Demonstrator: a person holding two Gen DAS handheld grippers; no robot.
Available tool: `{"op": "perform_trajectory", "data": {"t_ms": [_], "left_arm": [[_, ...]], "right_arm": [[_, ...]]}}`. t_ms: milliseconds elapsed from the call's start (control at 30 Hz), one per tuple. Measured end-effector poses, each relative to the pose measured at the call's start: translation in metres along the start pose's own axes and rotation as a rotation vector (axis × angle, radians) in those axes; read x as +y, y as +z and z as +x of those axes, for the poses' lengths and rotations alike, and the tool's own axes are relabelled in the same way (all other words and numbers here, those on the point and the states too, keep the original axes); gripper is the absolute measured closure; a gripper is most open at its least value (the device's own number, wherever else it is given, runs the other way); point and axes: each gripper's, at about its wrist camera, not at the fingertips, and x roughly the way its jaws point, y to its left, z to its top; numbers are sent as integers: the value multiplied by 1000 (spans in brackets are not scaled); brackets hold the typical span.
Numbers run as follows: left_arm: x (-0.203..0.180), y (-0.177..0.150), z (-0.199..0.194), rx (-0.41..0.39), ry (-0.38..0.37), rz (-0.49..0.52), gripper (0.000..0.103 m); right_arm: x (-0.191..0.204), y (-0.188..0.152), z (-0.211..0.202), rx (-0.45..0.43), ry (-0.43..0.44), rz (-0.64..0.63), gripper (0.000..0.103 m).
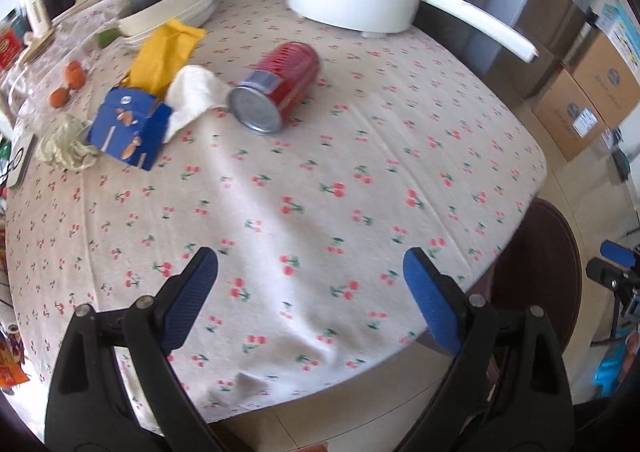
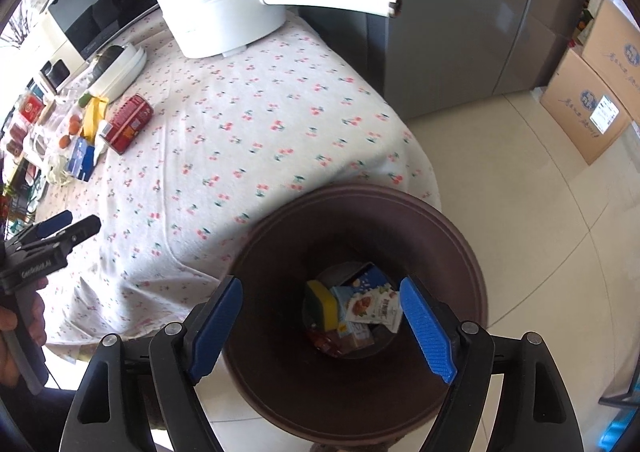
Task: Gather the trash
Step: 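Grasp the blue snack box with the left tool while the right grasps the red can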
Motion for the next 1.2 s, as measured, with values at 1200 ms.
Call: {"op": "perform_trajectory", "data": {"t_ms": [1200], "left_arm": [[186,48,71,-5,123,-537,28]], "right_arm": [[210,148,99,12,215,-121,19]]}}
